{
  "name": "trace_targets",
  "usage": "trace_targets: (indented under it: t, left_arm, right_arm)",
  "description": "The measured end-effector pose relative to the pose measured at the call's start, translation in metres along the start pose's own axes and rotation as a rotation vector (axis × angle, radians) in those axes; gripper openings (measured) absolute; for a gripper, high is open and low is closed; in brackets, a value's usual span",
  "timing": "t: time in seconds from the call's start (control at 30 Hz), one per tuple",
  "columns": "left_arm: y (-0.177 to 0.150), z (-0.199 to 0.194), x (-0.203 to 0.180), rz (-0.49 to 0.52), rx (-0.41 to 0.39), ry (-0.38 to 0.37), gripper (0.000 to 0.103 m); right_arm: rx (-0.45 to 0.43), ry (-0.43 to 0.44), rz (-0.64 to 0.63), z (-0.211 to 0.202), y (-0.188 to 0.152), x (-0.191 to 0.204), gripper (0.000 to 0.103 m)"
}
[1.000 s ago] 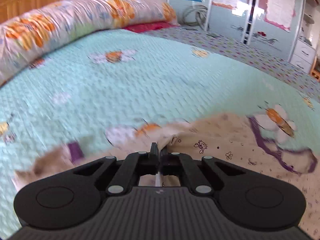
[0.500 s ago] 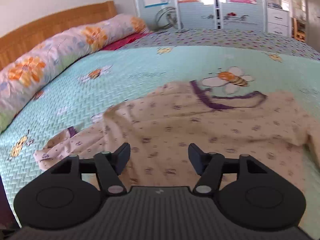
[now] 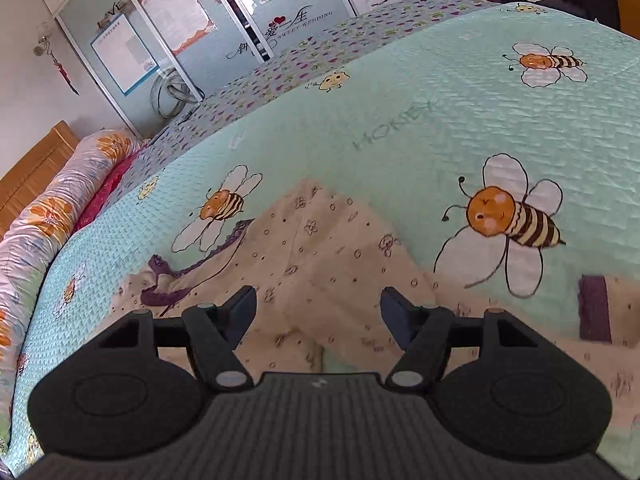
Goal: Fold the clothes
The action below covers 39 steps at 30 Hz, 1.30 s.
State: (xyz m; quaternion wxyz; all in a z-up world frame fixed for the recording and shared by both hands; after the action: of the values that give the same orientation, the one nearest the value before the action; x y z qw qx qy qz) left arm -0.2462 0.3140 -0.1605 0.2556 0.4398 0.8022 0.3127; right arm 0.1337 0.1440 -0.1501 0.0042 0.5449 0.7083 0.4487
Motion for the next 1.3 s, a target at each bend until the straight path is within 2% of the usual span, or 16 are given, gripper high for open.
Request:
trace_targets:
  t: [0.2,0.3,0.33,0.37,0.4,0.5,0.57,0.63,0.67,0.7,0.77,0.87,0.93,1.0,1.17,1.3]
  left_arm:
    - [-0.001,0.01,0.004,0.007,0.048,0.038,0.054]
    - [0.001,0.016,0.005,0.007,0.062,0.053,0.054]
    - [0.003,0.018,0.005,0.008,0.066,0.054,0.054]
    - [0.004,0.02,0.004,0.008,0.07,0.055,0.054]
    - [0.005,0.021,0.002,0.011,0.072,0.055,0.054]
    - [0.008,0.02,-0.006,0.03,0.065,0.041,0.054]
    - [0.008,0.018,-0.01,0.04,0.058,0.031,0.054]
    - [0.007,0.018,-0.012,0.041,0.059,0.023,0.055]
    - [0.006,0.018,-0.012,0.04,0.06,0.019,0.055]
    - [0.005,0.019,-0.014,0.041,0.062,0.015,0.055]
    - [0.006,0.017,-0.018,0.051,0.056,0.008,0.055]
    - [0.008,0.012,-0.024,0.067,0.039,0.002,0.055]
    - [0.011,0.008,-0.02,0.059,0.024,0.013,0.056]
    - [0.016,0.007,-0.012,0.042,0.014,0.026,0.056]
    - [0.041,0.005,0.015,-0.08,-0.011,0.006,0.057]
    - [0.085,0.015,0.038,-0.11,-0.065,0.012,0.06]
  right_arm:
    - [0.061,-0.08,0.036,0.061,0.024,-0.044,0.07]
    - [0.057,-0.063,-0.006,0.077,0.023,-0.038,0.071]
    - [0.092,-0.037,-0.053,0.08,0.019,-0.029,0.049]
    - [0.131,-0.009,-0.103,0.083,0.014,-0.019,0.005]
    - [0.123,-0.018,-0.108,0.08,0.018,-0.023,0.0]
    - [0.076,-0.067,-0.099,0.065,0.031,-0.039,0.001]
    - [0.011,-0.142,-0.076,0.046,0.051,-0.068,0.001]
    - [-0.014,-0.177,-0.073,0.031,0.058,-0.084,0.001]
    - [-0.025,-0.192,-0.072,0.024,0.062,-0.092,0.005]
    - [-0.018,-0.174,-0.067,0.02,0.059,-0.091,0.01]
    - [0.004,-0.124,-0.056,0.014,0.052,-0.086,0.036]
    - [-0.082,-0.11,-0.079,-0.009,0.044,-0.064,0.046]
    - [-0.119,-0.046,-0.055,-0.024,0.033,-0.049,0.049]
    - [-0.111,0.017,-0.046,-0.033,0.017,-0.032,0.053]
    - [-0.046,0.088,-0.098,-0.048,-0.042,0.0,0.058]
    - [0.028,0.118,-0.064,-0.046,-0.091,-0.01,0.059]
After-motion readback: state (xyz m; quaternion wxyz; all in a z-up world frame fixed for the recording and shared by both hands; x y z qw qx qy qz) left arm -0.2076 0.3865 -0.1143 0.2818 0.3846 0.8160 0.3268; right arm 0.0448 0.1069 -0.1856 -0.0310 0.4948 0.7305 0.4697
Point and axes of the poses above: each gripper's, at about its wrist camera, not at the fingertips, and z roughly the way its jaws point, x to its left, y to its top, the point moved 8 cm from there along z, roughly the way its jaws point, and after that the axes turned 4 degrees about y, right-handed, at the moved point
